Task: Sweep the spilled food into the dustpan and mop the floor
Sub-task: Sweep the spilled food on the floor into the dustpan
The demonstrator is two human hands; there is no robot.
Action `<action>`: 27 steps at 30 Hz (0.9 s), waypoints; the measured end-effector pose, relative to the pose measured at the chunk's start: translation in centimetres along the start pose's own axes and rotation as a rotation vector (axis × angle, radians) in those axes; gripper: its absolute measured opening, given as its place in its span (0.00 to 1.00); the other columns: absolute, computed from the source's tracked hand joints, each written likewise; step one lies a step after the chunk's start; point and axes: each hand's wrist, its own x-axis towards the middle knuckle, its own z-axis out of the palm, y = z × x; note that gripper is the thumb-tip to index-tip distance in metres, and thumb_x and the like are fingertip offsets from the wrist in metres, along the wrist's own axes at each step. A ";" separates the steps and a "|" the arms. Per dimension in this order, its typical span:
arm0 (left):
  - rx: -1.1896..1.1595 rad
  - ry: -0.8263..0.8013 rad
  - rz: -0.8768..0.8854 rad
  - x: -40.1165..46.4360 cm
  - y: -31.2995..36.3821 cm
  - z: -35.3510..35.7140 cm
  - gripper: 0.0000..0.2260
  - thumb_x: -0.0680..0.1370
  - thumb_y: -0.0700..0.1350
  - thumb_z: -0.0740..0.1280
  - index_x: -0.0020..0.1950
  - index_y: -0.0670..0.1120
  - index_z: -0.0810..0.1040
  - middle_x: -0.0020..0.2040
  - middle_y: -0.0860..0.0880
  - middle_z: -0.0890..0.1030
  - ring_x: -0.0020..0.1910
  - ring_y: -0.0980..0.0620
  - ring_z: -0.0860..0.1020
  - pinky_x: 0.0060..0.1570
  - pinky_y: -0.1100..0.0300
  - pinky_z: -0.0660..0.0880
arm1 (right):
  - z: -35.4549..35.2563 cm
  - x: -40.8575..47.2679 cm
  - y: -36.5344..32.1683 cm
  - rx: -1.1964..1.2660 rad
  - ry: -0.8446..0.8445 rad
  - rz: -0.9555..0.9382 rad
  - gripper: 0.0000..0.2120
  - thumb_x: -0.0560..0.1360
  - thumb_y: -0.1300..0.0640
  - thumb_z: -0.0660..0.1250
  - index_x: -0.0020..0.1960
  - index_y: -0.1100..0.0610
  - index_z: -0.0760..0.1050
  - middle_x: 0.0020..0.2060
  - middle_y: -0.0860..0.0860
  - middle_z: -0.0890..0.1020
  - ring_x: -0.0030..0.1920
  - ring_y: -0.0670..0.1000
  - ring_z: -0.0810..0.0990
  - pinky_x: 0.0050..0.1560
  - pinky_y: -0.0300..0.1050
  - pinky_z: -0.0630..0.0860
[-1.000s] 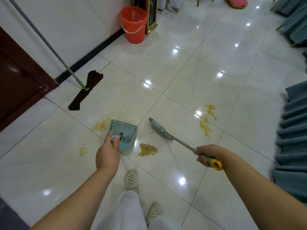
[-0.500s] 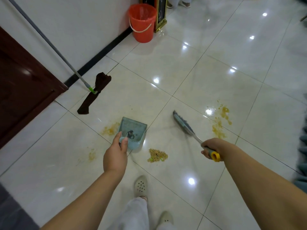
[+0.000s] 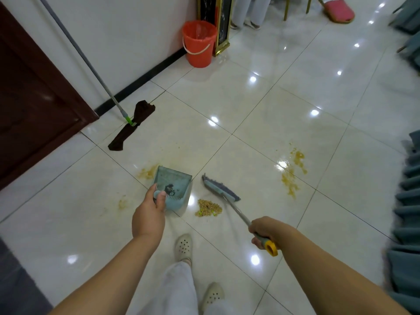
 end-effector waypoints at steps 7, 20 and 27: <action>0.000 0.048 -0.028 -6.4 -3.9 -1.1 0.21 0.81 0.56 0.53 0.72 0.51 0.67 0.50 0.42 0.82 0.45 0.42 0.80 0.36 0.58 0.68 | 2.8 -1.3 4.8 -0.208 -0.022 -0.094 0.16 0.79 0.63 0.57 0.65 0.67 0.67 0.39 0.60 0.76 0.26 0.50 0.72 0.21 0.34 0.70; 0.003 0.009 -0.086 -9.8 -8.6 -3.0 0.21 0.81 0.55 0.54 0.72 0.51 0.67 0.53 0.41 0.82 0.49 0.41 0.79 0.39 0.57 0.69 | 1.3 -1.7 8.8 -0.071 0.036 -0.093 0.08 0.77 0.64 0.59 0.54 0.65 0.71 0.34 0.60 0.76 0.19 0.50 0.72 0.23 0.37 0.70; 0.023 -0.086 -0.029 -8.6 -11.1 -4.6 0.22 0.81 0.56 0.54 0.73 0.51 0.66 0.54 0.42 0.82 0.50 0.42 0.79 0.39 0.58 0.70 | 5.6 -2.2 8.8 0.279 -0.029 0.047 0.09 0.79 0.63 0.61 0.56 0.66 0.67 0.37 0.62 0.75 0.15 0.49 0.72 0.18 0.36 0.71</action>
